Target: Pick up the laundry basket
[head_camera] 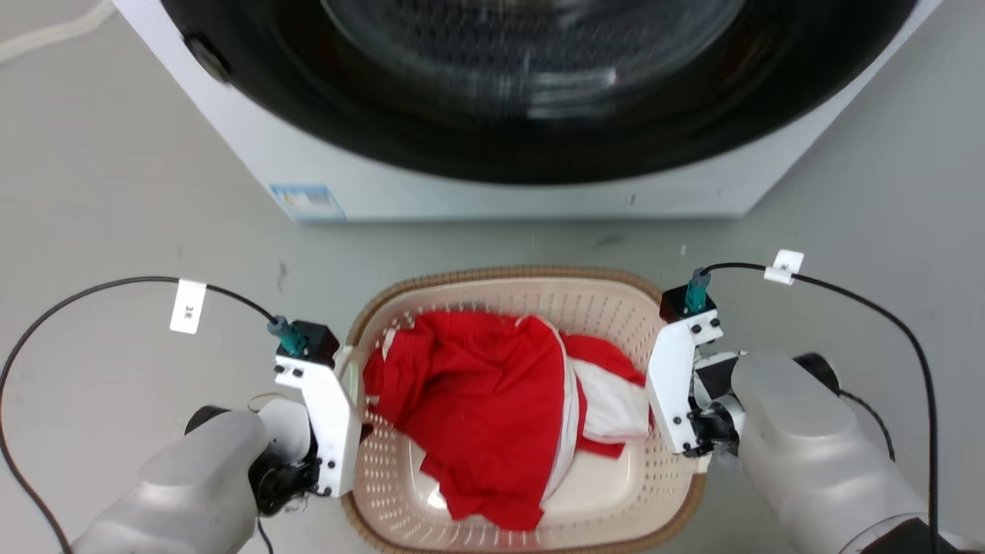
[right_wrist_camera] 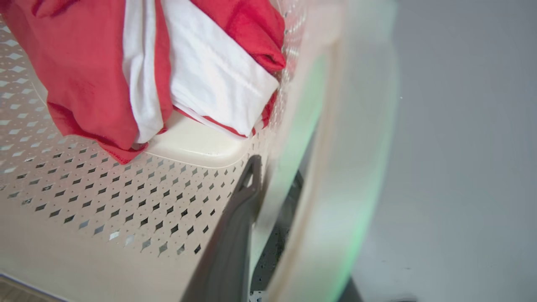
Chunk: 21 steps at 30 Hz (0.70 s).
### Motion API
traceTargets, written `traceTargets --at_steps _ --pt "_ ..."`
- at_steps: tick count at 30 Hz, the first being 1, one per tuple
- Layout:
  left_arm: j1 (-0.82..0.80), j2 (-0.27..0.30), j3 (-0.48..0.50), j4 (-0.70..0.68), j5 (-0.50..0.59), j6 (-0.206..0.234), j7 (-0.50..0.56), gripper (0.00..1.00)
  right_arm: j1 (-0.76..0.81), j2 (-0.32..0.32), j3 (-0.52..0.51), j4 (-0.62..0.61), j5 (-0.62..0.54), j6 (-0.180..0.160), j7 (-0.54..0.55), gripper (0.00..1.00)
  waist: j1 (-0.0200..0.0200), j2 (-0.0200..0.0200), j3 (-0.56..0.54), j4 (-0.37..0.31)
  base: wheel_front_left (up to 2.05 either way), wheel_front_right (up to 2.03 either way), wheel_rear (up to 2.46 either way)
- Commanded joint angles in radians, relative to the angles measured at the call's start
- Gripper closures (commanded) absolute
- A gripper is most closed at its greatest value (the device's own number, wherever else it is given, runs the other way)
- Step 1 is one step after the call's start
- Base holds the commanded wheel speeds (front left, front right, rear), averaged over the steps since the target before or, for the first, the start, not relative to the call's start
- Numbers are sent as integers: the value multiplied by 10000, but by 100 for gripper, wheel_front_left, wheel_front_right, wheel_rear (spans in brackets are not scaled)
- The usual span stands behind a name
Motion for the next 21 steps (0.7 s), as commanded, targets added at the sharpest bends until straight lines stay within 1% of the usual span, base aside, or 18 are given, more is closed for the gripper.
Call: traceTargets --at_steps 1,5,10,14,21 --pt "162 269 -88 -72 -70 -15 194 100 242 -166 96 -33 194 -10 270 100 1 0 -1154 -43 0 0 0" --pt "442 480 -230 -207 -382 -14 942 100 400 -172 383 -109 655 -10 1023 100 1 0 -1880 -85 0 0 0" --pt "773 613 -309 -354 -712 -14 1561 100 819 -171 1121 -522 1169 -7 2157 100 1 0 -2671 -181 0 0 0" --pt "1083 730 -360 -511 -932 -16 2099 100 992 -170 1365 -797 1647 -5 2600 100 1 0 -3210 -268 0 0 0" --pt "1336 923 -423 -619 -1113 -14 2944 100 921 -174 1401 -681 2124 -5 2946 100 1 0 -3827 -324 0 0 0"
